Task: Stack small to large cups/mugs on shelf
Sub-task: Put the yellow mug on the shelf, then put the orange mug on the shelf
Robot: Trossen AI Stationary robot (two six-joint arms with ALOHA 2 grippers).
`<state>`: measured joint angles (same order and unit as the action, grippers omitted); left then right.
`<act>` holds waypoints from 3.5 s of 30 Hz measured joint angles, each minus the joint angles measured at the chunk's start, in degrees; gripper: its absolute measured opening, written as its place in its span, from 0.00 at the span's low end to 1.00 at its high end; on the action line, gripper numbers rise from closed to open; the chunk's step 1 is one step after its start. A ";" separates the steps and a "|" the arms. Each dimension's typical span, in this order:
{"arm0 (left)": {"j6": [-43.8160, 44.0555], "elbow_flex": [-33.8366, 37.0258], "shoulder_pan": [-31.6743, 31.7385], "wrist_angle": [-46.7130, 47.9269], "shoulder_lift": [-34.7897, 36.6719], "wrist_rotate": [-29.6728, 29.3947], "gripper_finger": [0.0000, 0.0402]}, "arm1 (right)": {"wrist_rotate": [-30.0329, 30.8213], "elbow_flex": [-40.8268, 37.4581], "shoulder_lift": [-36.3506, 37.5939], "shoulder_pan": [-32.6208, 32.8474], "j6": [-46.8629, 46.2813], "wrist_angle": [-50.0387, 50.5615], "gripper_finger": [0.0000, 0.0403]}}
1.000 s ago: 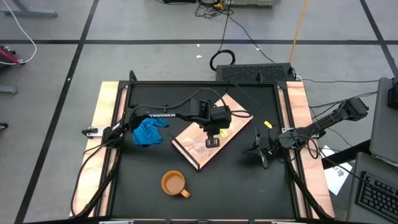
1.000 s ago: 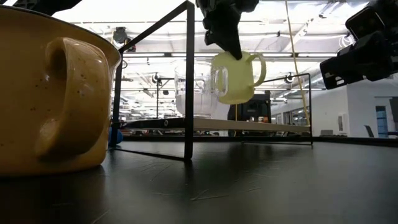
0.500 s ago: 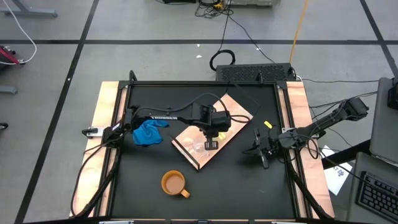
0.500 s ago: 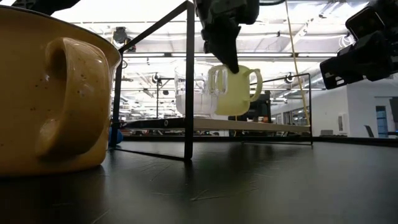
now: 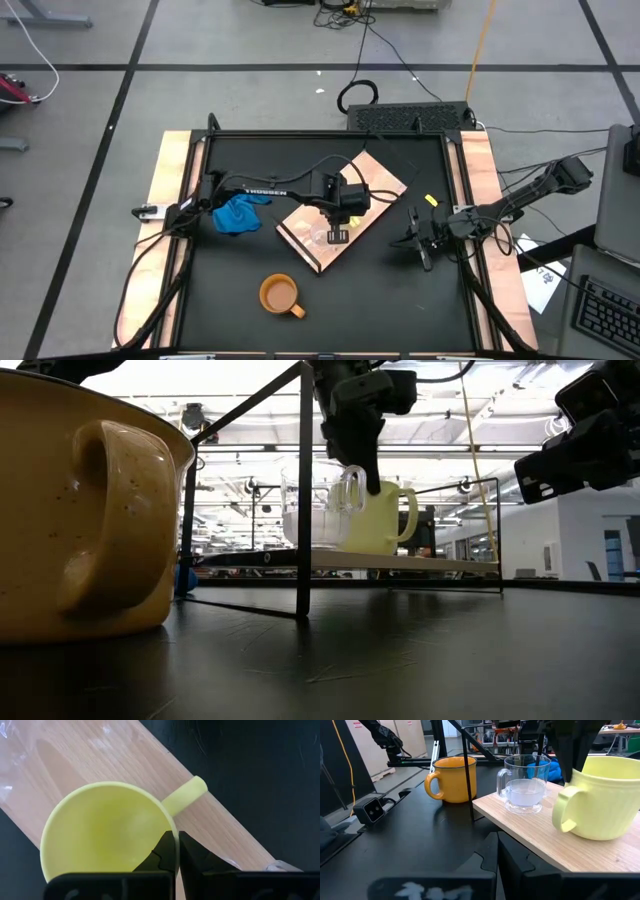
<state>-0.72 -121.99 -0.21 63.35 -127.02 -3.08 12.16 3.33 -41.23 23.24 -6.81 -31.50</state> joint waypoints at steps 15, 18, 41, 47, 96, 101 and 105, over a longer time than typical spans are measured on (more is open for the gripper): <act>1.97 0.19 -0.07 -0.28 -0.13 1.74 0.10 | 0.00 0.00 0.00 0.00 -0.02 -0.01 0.00; 1.97 0.19 -0.07 -0.32 -0.13 1.72 0.11 | 0.00 0.00 -0.01 -0.01 -0.02 -0.01 0.00; 1.54 -1.50 -0.29 -0.19 0.11 1.68 0.12 | 0.00 0.00 -0.01 0.00 -0.02 0.04 0.00; 0.89 -5.19 -1.23 0.29 0.13 1.50 0.12 | -0.02 0.00 -0.02 0.00 -0.04 0.06 0.00; 3.07 41.46 -23.39 -24.46 52.08 -22.04 0.00 | -0.04 0.00 -0.20 0.07 1.49 -0.14 0.00; 1.83 60.70 -23.84 -43.49 61.87 -21.00 0.00 | -0.04 0.00 -0.20 0.07 1.49 -0.40 0.00; 1.12 73.17 -23.82 -56.15 66.60 -20.21 0.00 | -0.04 0.00 -0.20 0.07 1.49 -0.40 0.00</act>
<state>0.41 -48.82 -24.03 7.20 -60.42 -23.29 12.12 3.33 -41.43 23.31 -5.32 -31.90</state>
